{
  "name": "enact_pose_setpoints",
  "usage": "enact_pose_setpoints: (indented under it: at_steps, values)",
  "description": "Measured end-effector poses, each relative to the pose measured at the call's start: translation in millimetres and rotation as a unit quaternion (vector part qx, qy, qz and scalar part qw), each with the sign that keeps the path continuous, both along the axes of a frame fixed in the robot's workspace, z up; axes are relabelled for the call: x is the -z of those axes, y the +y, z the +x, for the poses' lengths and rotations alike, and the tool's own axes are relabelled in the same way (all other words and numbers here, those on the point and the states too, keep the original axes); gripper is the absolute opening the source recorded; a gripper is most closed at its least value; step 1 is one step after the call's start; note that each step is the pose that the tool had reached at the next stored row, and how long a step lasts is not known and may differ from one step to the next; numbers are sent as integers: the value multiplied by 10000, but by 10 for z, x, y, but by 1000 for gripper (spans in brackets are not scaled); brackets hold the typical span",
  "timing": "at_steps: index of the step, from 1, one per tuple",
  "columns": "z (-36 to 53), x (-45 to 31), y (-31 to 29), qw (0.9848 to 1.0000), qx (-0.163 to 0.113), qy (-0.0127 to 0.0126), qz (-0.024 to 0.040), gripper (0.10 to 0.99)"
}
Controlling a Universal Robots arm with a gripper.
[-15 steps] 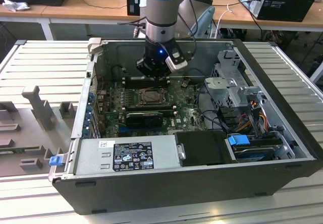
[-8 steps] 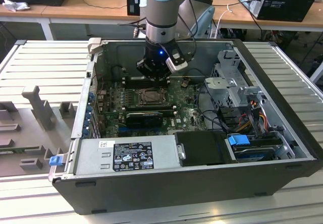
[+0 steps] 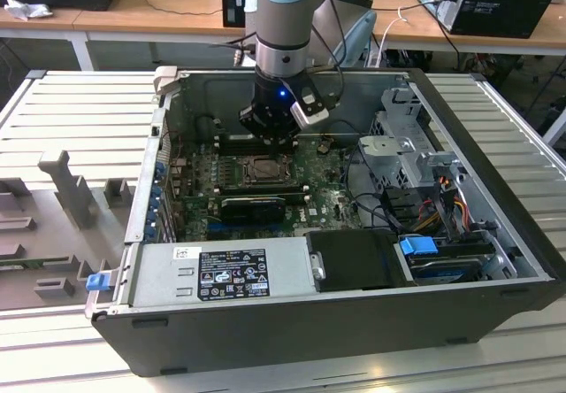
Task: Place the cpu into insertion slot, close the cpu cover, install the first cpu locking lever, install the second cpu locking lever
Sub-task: 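Install the first cpu locking lever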
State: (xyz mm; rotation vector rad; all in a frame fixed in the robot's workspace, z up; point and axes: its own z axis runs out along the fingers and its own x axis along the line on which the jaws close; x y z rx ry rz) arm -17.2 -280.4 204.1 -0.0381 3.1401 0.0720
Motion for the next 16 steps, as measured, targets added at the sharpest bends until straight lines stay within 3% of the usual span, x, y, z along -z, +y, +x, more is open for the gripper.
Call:
enact_pose_setpoints:
  at_steps: [4, 11, 14, 16]
  values:
    - [1, 22, 0, 10000, -1, -1, -38, 106]
    - [4, 21, 1, 10000, -2, -3, -26, 106]
    - [3, -141, 0, 10000, -2, 0, -30, 106]
    - [3, -173, 0, 10000, -2, 0, -31, 106]
